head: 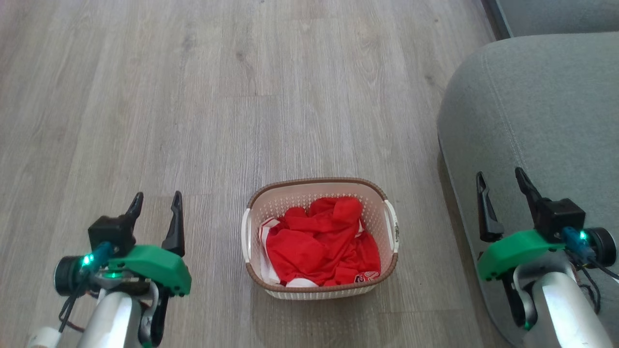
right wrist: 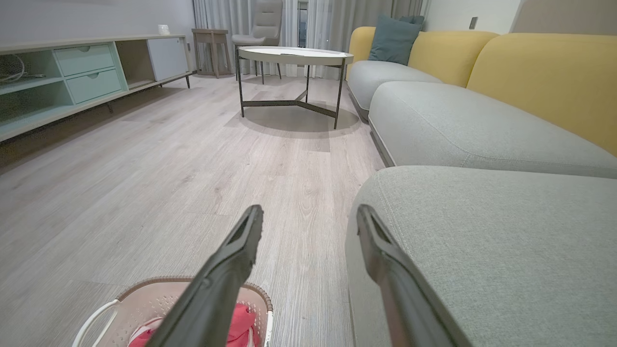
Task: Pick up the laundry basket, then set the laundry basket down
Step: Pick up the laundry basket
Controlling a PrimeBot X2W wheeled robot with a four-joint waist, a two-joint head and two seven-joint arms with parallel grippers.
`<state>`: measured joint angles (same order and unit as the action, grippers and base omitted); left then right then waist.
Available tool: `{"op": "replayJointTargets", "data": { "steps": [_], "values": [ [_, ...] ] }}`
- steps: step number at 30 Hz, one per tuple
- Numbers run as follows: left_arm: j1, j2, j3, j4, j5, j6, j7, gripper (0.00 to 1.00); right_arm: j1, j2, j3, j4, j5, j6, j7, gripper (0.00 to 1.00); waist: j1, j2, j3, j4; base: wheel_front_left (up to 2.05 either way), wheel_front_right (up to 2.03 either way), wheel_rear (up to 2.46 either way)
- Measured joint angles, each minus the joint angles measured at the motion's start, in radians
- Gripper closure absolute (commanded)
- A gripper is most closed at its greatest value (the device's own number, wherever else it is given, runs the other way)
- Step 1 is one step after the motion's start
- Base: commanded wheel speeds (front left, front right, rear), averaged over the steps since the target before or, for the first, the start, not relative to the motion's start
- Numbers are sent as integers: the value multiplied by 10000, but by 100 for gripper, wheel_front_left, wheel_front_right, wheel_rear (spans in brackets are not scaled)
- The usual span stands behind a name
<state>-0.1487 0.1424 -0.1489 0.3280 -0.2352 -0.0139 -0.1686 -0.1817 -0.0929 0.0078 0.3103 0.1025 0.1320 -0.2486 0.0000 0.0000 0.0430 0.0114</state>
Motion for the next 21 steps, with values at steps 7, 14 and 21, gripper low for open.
{"op": "replayJointTargets", "data": {
  "steps": [7, 14, 21],
  "values": [
    [-207, 15, -31, 6, -15, 61, -42, 0, -2, 0, 0, 19, 29, 0, 0, 0, 0, 0, 235, -5, 0, 0, 0],
    [-755, 15, -71, 169, -46, 54, -194, 0, -598, 6, -21, 286, -59, 0, 0, 0, 0, 0, 1012, -12, 0, 0, 0],
    [-2074, -12, -165, 876, -128, -132, -539, 0, -1743, 190, -56, 644, -345, 0, 0, 0, 2, 0, 2473, -13, 0, 0, 0]
  ]
}}
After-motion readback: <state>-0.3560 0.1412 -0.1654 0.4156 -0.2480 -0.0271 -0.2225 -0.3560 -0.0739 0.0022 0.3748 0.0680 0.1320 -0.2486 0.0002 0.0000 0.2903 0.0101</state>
